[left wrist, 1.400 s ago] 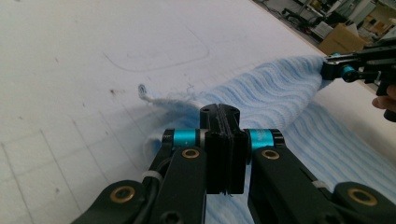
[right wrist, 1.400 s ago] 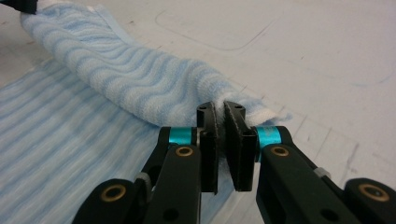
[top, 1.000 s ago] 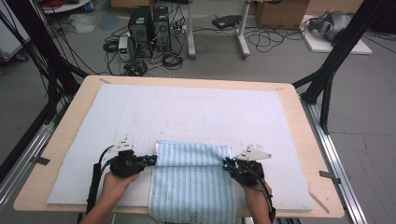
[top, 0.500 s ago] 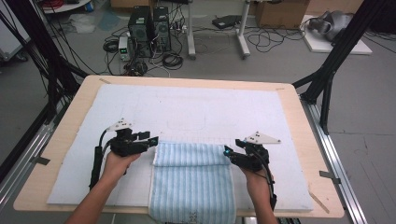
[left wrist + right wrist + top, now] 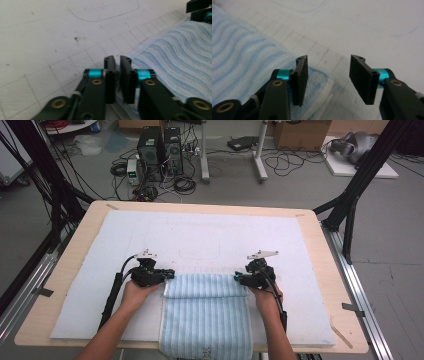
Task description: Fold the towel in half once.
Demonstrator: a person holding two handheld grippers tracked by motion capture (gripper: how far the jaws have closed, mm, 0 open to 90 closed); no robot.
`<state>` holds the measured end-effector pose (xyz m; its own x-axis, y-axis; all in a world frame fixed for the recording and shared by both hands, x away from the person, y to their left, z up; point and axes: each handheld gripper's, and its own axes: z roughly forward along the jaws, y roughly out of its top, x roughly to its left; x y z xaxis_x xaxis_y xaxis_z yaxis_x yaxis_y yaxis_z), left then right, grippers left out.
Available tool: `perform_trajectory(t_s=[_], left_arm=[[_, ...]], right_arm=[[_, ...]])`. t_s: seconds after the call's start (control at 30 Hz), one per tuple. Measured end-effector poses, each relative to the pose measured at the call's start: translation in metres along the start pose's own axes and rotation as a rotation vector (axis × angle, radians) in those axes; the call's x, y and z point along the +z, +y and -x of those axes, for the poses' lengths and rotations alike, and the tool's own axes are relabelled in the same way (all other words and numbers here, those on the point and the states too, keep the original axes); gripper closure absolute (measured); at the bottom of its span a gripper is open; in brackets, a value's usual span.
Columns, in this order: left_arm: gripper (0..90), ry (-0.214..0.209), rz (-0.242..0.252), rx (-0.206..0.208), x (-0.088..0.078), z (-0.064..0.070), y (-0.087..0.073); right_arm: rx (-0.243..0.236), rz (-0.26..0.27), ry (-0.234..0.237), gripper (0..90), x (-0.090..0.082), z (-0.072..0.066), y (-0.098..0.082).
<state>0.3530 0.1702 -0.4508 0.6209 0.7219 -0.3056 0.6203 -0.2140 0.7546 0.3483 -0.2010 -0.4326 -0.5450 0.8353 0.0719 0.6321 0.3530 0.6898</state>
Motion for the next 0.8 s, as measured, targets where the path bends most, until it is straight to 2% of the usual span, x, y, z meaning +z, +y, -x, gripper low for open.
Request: perform_trajectory(t_s=[0.07, 0.13, 0.17, 0.2, 0.27, 0.4, 0.53, 0.8], left_arm=[[84.9, 0.003, 0.004, 0.007, 0.000, 0.001, 0.000], [85.3, 0.001, 0.008, 0.005, -0.001, 0.001, 0.000], [85.4, 0.002, 0.022, -0.003, -0.002, 0.001, 0.001], [85.4, 0.000, 0.033, -0.001, -0.004, 0.000, 0.002], [85.4, -0.014, 0.074, -0.008, -0.009, 0.001, 0.004], [85.4, -0.033, 0.140, -0.017, -0.018, 0.003, 0.008], [85.4, -0.054, 0.163, -0.015, -0.027, 0.006, 0.009], [85.3, -0.105, 0.194, 0.001, -0.045, 0.017, 0.003]], right_arm=[[-0.007, -0.021, 0.025, 62.4, 0.003, 0.000, -0.001], [-0.025, -0.021, 0.054, 78.2, 0.003, -0.001, 0.000], [-0.045, -0.021, 0.047, 83.0, 0.002, -0.003, 0.000], [-0.075, -0.009, 0.029, 83.5, 0.000, -0.004, 0.001], [-0.084, 0.025, 0.010, 83.7, -0.005, -0.006, 0.002], [-0.076, 0.071, 0.005, 83.5, -0.014, -0.006, 0.002], [-0.073, 0.134, 0.018, 83.5, -0.025, -0.008, 0.002], [-0.078, 0.206, 0.040, 83.1, -0.047, -0.018, -0.010]])
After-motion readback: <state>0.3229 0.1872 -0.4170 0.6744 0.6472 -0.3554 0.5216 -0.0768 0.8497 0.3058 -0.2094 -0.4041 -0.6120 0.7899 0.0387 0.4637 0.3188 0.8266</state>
